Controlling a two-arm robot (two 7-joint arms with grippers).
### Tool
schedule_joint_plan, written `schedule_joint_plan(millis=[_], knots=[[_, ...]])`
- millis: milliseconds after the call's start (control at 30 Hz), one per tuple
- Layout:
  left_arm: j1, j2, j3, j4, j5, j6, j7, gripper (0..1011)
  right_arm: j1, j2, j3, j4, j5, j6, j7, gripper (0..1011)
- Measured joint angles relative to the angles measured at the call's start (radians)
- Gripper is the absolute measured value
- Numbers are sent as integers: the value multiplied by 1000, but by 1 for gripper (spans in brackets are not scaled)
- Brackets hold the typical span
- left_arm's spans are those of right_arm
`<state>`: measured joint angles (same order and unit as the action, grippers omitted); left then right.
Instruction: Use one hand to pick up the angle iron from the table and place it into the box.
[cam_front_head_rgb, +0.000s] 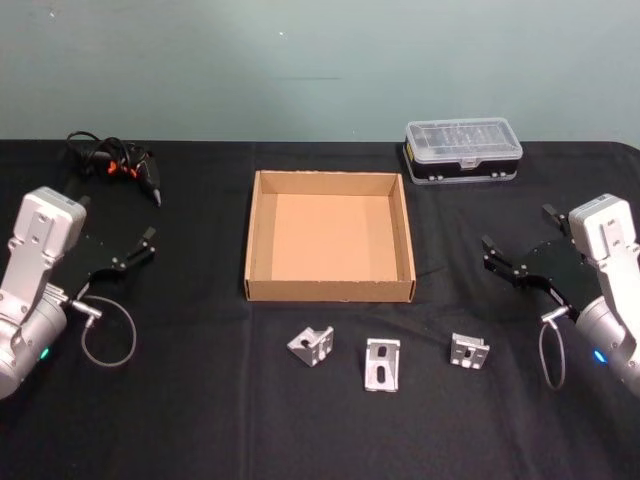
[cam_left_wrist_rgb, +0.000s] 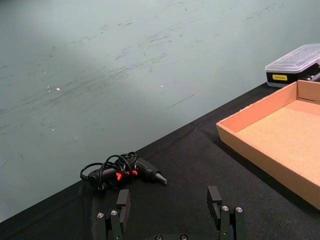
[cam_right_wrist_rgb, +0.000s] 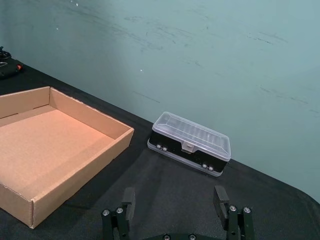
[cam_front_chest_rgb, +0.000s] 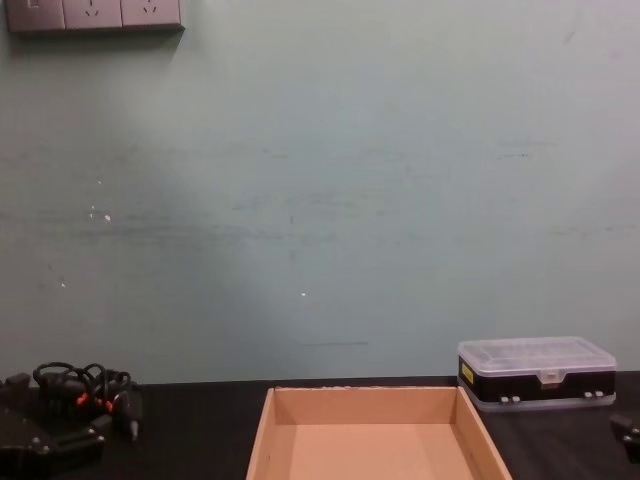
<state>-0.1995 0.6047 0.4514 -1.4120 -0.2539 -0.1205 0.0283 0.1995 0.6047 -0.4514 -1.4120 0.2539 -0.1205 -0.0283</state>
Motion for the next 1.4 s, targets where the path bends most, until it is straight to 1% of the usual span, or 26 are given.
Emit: schedule_joint_plan(millis=[1400], knots=[[0, 0, 0, 0, 0, 0, 0, 1011, 0, 0, 0, 0, 0, 0, 0, 1003]])
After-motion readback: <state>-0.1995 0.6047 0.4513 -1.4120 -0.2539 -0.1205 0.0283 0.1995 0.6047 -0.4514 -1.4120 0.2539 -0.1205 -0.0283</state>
